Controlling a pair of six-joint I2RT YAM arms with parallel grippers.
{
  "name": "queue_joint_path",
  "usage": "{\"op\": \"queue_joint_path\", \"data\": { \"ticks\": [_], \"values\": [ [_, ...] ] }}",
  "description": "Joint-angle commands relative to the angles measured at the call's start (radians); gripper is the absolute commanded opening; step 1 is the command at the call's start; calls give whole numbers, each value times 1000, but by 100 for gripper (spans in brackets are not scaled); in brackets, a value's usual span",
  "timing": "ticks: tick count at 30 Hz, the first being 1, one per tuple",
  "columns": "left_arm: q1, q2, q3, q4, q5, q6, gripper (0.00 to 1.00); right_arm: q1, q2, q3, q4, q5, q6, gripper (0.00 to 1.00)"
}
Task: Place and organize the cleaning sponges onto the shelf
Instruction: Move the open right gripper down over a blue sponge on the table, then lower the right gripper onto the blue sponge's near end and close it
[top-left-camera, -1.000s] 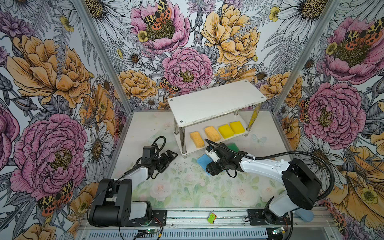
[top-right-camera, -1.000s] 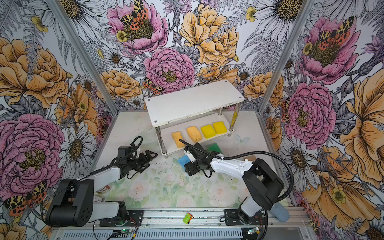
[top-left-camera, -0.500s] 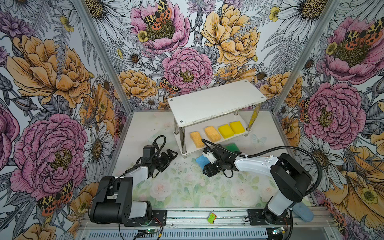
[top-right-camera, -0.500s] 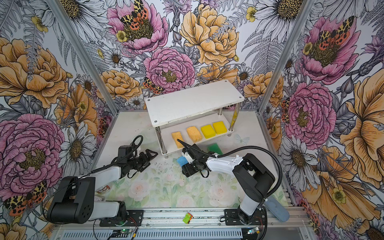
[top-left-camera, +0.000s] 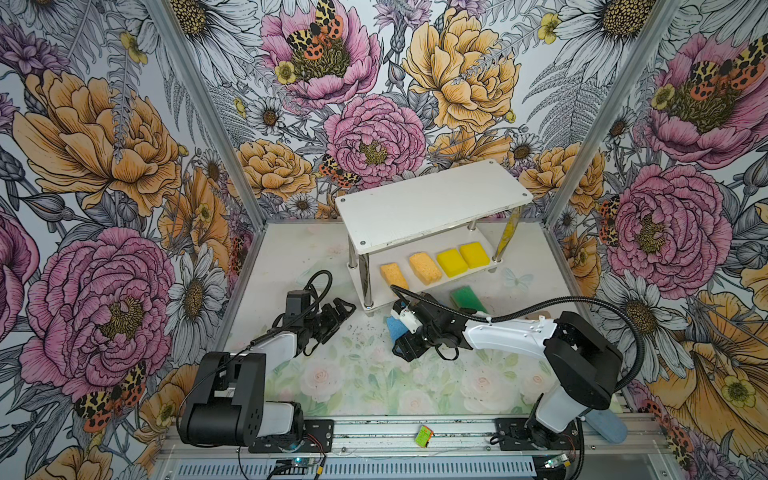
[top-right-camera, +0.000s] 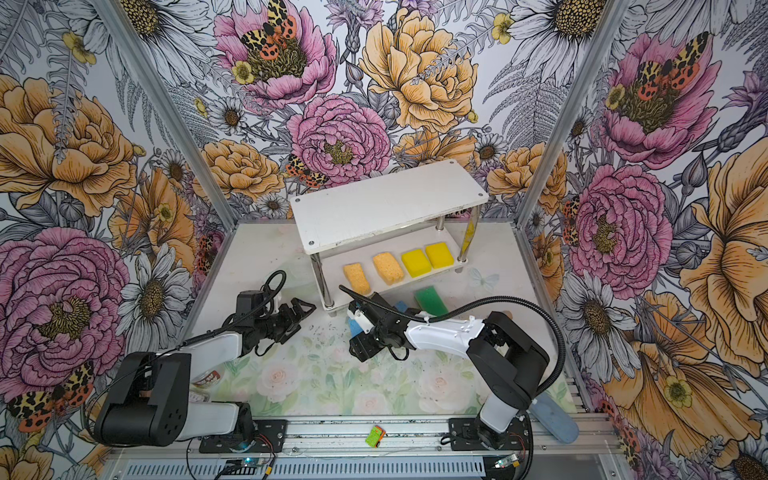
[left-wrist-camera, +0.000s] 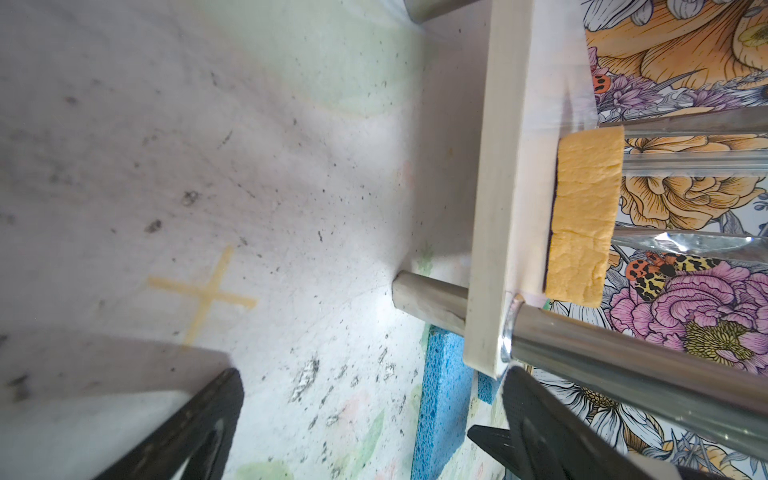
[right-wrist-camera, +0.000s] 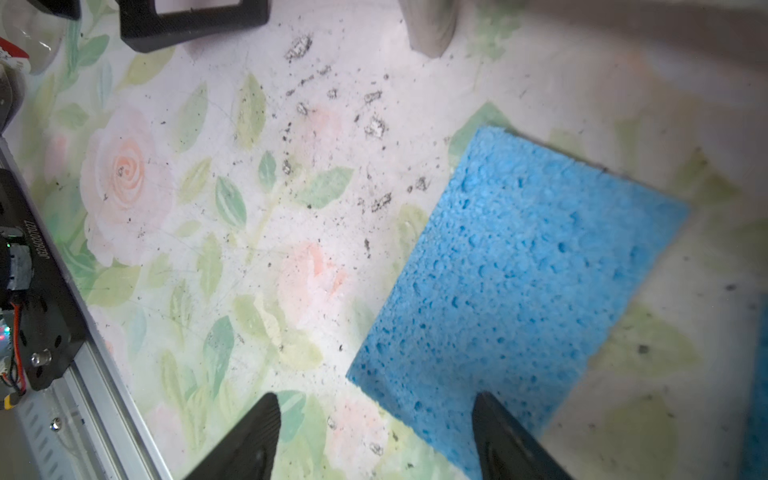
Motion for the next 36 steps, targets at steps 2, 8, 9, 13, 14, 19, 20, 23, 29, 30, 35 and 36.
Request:
{"op": "queue_joint_path", "data": {
  "ticks": [2,8,9,13,14,19,20,23,29,30,35,36],
  "values": [
    [4,-11,-2,-5,6,8,99,1,-69,-28,38,123,42,77],
    [3,-24,-6,-9,5,10,99,14,-72,-69,45,290,223,81],
    [3,-24,-6,-9,4,11,99,22,-66,-75,45,313,240,82],
    [5,-18,-7,-9,7,15,99,55,-44,-98,76,340,275,85],
    [5,-16,-8,-7,8,15,99,60,-42,-103,89,339,279,87],
    [8,-20,-17,0,14,15,99,78,-44,-112,146,320,284,91],
    [9,-22,-20,3,12,15,99,78,-44,-110,145,322,284,92],
    [16,-28,-24,1,14,16,99,81,-38,-104,148,325,287,94],
    [22,-24,-28,3,18,19,99,96,6,-87,154,369,297,100],
    [22,-22,-28,4,18,20,99,100,15,-87,157,380,297,100],
    [26,-13,-29,7,21,22,99,115,42,-83,171,404,300,100],
    [26,-12,-29,9,21,21,99,118,46,-82,174,409,299,100]
  ]
}}
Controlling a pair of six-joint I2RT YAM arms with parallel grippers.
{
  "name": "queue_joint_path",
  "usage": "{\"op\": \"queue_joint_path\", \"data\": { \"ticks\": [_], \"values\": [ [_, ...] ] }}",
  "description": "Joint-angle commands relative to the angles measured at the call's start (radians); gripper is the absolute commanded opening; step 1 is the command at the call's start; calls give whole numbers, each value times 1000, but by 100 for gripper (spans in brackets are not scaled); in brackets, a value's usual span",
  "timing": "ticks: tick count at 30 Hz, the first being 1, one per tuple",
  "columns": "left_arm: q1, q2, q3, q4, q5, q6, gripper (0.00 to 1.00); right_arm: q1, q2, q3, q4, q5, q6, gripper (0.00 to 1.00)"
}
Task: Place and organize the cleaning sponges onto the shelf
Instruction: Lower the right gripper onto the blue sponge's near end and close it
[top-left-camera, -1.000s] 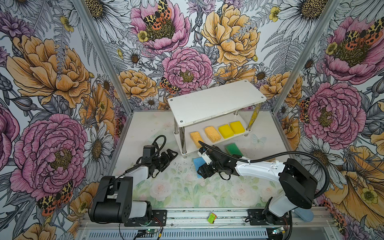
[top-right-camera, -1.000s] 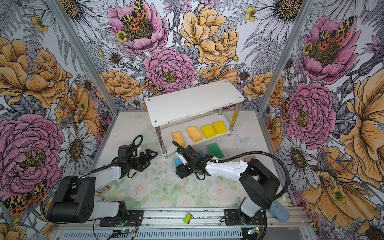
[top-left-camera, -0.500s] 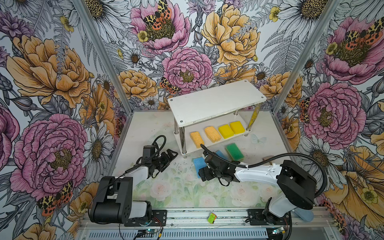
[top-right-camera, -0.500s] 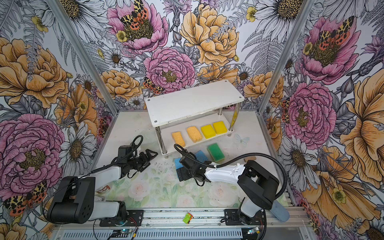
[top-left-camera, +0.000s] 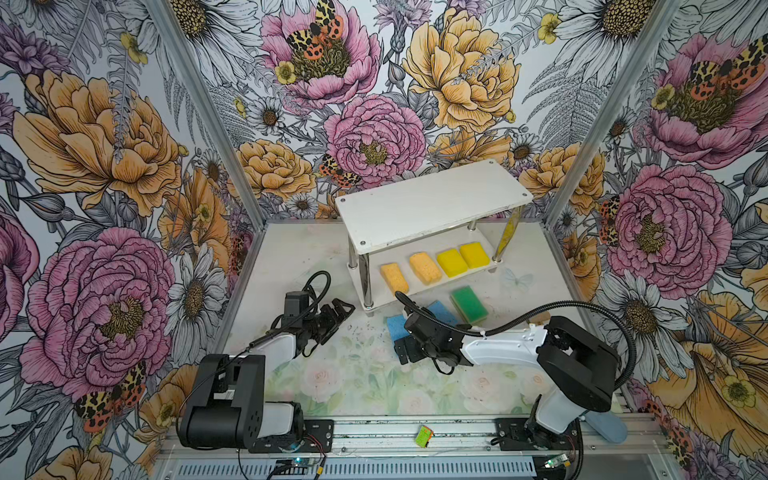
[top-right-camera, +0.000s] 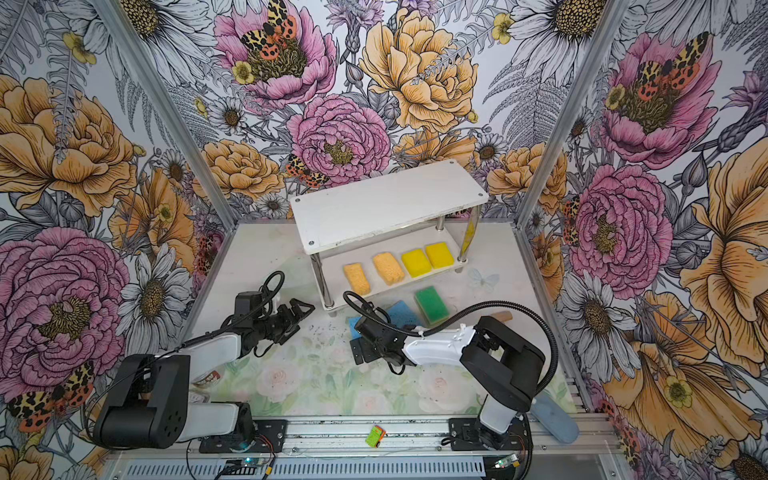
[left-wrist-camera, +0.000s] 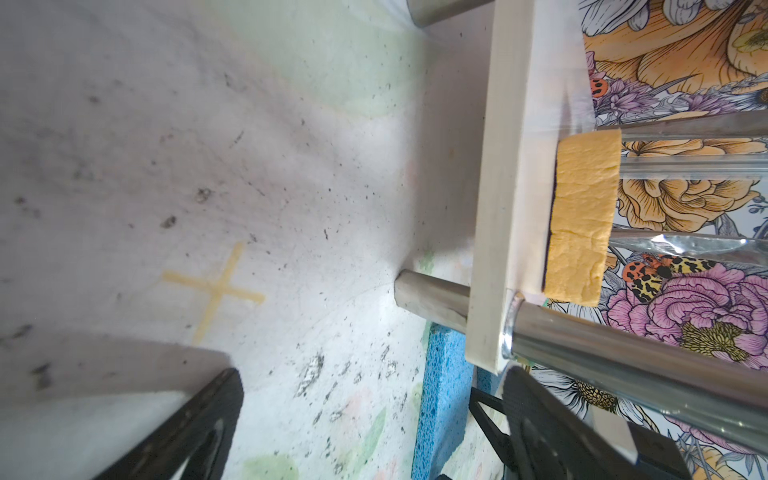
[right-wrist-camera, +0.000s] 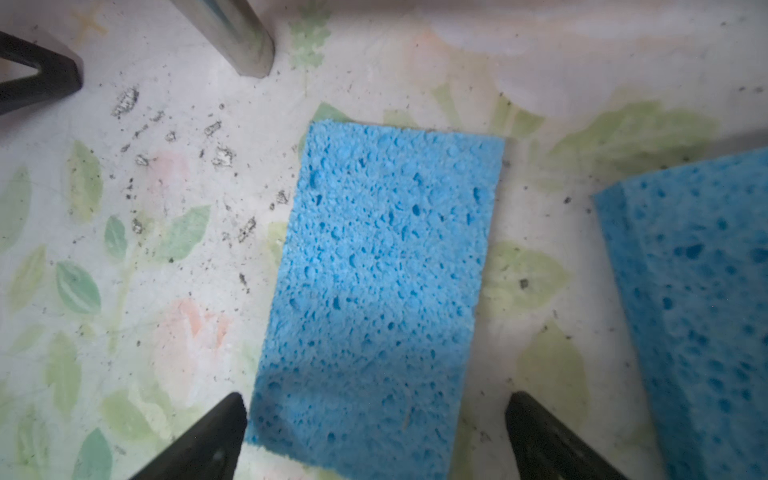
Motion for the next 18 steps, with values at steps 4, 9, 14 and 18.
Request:
{"op": "queue_joint_path", "data": {
  "ticks": [4,9,14,18],
  "values": [
    [12,0,-19,9,14,20,99,17,28,36,36,56,11,100],
    [12,2,-19,10,14,20,99,22,33,43,36,65,9,100],
    [13,8,-19,12,15,20,99,31,47,38,38,112,11,99],
    [13,8,-19,12,15,20,99,42,67,37,47,122,5,98]
  ]
}}
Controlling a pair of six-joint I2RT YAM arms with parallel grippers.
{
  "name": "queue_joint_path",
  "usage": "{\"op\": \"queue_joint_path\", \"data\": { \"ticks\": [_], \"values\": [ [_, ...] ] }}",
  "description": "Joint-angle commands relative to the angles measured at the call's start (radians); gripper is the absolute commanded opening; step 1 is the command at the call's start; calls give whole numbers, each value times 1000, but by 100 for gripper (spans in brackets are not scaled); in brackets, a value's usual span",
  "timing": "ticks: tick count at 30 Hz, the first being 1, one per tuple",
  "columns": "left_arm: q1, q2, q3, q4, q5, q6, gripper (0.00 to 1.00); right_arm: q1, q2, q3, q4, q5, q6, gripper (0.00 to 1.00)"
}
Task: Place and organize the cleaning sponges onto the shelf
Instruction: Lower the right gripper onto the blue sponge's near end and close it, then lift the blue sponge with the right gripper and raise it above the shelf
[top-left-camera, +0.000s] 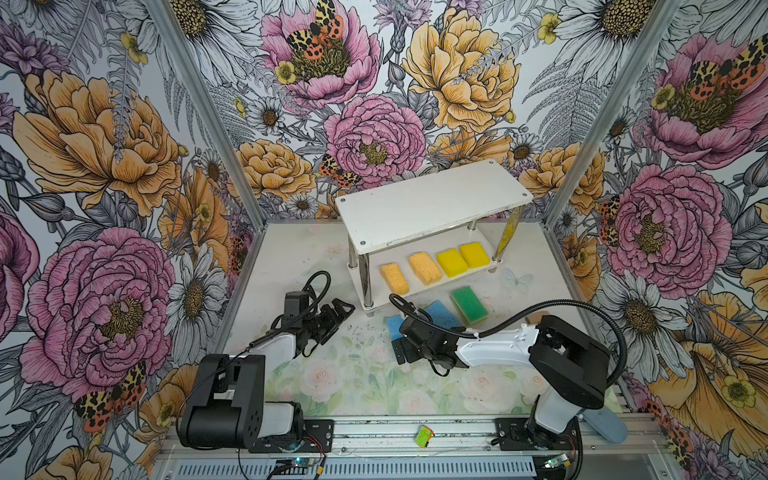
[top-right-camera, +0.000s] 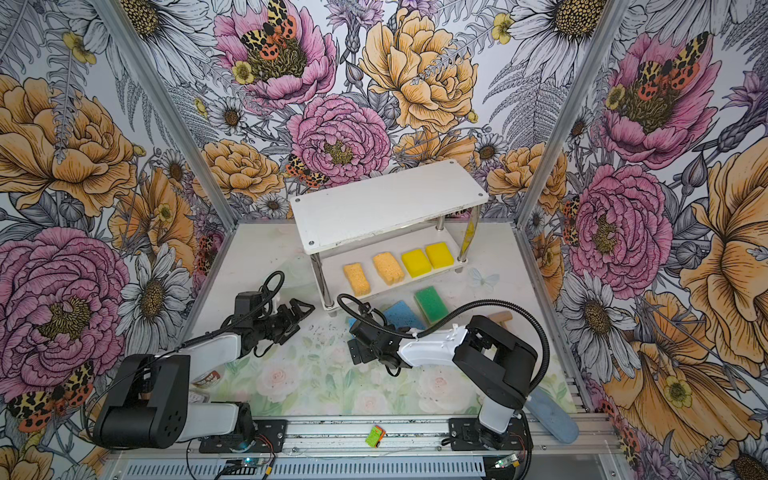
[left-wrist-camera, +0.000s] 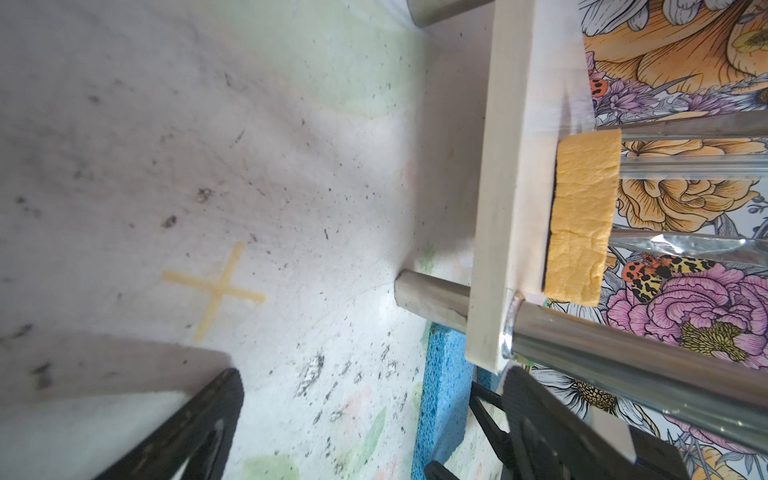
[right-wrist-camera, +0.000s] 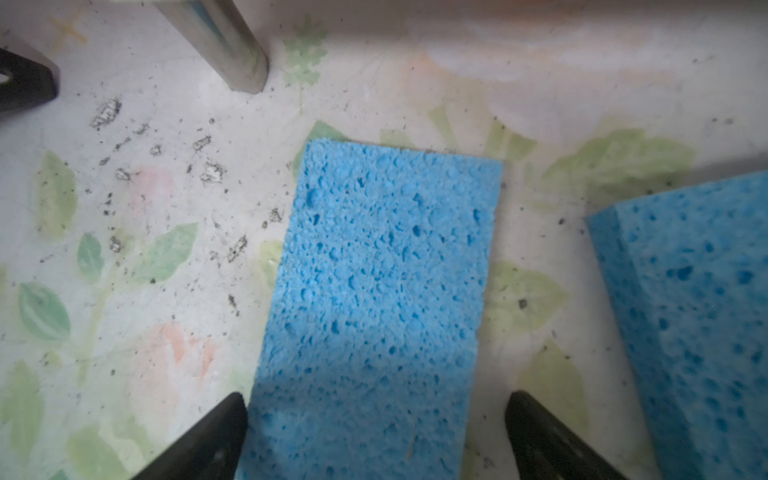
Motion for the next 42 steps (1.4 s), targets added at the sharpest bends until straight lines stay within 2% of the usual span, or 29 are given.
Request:
{"op": "queue_joint_path", "data": {
  "ticks": [1,18,42],
  "values": [
    [12,7,-17,11,15,19,99,18,25,21,19,31,0,98],
    [11,4,-24,12,12,17,99,43,42,-8,30,100,-25,92],
    [6,25,-7,18,17,16,99,40,59,-39,80,70,-57,54]
  ]
}}
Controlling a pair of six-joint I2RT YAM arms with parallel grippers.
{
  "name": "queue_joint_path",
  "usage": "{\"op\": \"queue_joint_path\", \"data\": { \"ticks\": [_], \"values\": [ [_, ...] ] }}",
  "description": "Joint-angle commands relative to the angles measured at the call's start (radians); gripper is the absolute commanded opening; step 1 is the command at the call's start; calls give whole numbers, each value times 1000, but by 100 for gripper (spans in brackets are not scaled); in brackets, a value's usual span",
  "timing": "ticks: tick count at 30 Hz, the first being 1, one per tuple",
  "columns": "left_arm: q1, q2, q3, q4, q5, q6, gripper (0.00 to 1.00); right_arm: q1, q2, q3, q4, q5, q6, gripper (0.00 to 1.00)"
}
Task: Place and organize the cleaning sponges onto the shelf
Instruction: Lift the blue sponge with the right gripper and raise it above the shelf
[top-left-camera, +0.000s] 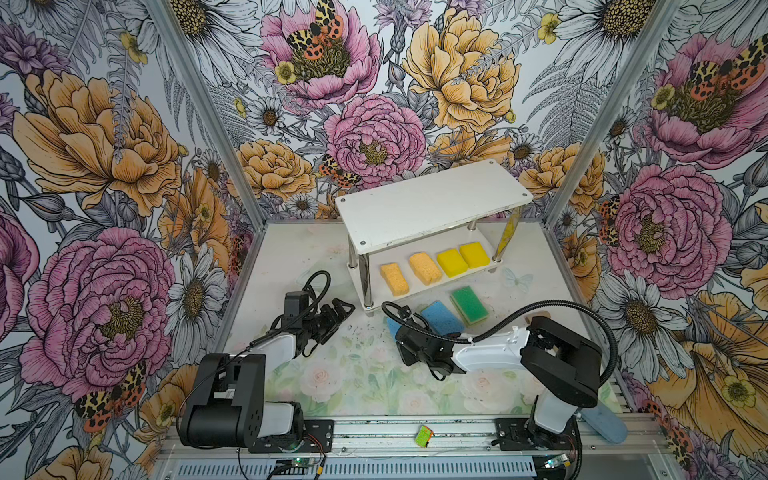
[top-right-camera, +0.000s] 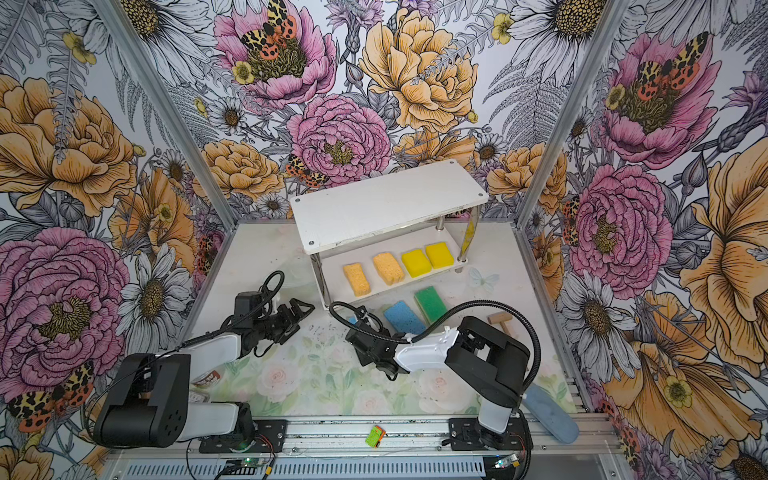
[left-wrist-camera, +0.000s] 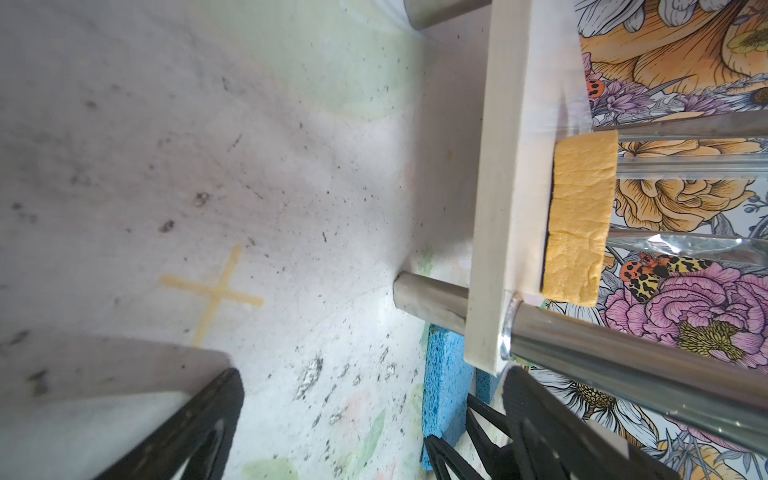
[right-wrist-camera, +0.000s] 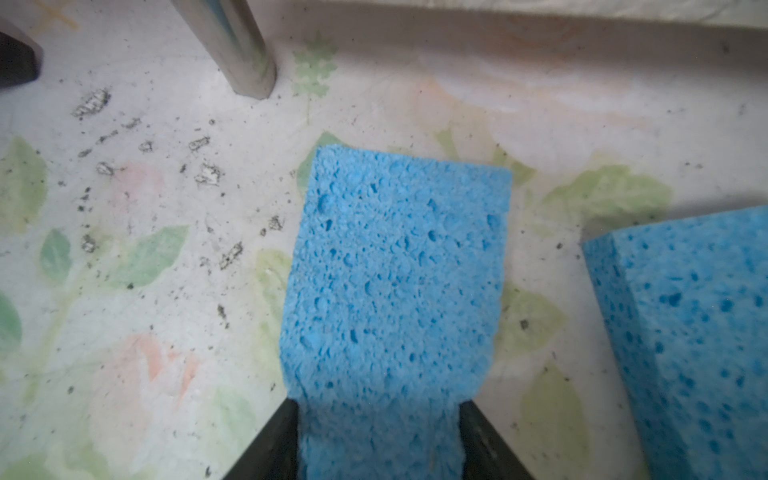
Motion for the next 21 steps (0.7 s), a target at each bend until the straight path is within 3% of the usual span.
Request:
{"op": "queue_joint_path", "data": {
  "ticks": [1,10,21],
  "values": [
    [3,19,-4,2,13,16,99,3,26,-22,14,-24,-2,53],
    [3,20,-1,2,13,16,99,-8,8,-47,46,-46,-6,40],
    [4,16,-3,2,16,15,99,-46,-118,-71,7,-80,-55,37]
  ]
}}
